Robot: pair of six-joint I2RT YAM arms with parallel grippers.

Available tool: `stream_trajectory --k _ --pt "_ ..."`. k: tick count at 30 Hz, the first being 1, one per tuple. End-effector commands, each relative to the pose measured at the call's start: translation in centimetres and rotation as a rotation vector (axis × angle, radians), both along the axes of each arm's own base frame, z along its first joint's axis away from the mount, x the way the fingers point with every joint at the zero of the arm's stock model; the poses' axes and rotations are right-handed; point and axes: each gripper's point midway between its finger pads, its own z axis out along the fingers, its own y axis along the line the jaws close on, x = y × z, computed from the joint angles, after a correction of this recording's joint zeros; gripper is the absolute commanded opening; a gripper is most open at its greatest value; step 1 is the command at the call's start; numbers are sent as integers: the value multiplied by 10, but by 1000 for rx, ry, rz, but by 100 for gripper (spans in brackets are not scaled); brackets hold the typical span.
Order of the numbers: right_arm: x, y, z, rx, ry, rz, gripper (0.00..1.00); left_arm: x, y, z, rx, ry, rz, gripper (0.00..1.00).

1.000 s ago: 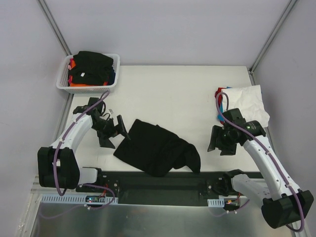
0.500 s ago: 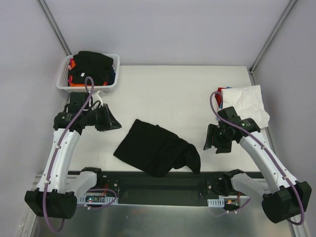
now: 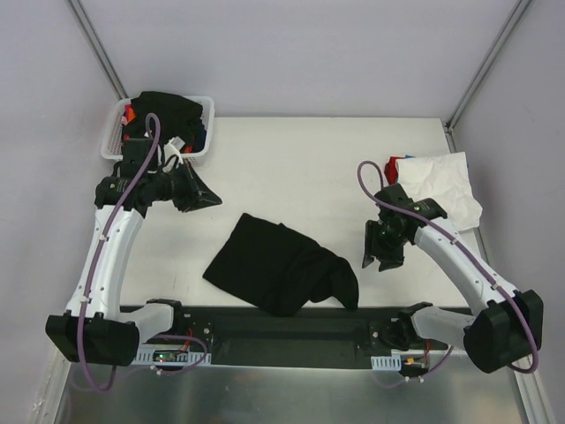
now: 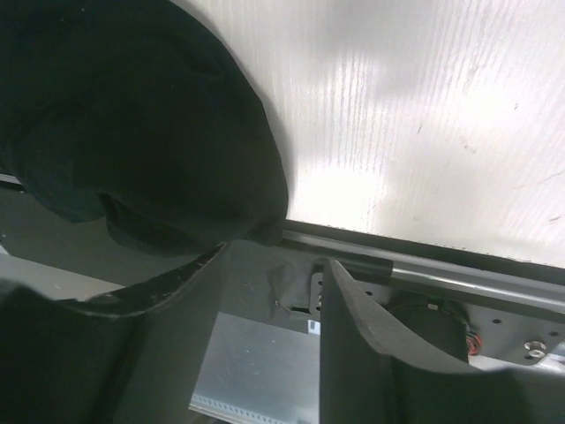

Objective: Fold and stack the t-shirts

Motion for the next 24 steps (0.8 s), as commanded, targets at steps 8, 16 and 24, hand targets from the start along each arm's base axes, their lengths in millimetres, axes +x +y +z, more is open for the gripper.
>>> stream_trajectory --k 8,16,24 --pt "53 20 39 -103 -293 204 39 32 0 44 -81 -27 29 0" --pt "50 58 39 53 -201 238 40 39 67 27 -216 140 399 0" --pt "58 73 36 71 -144 308 26 -15 68 -88 -119 396 427 52"
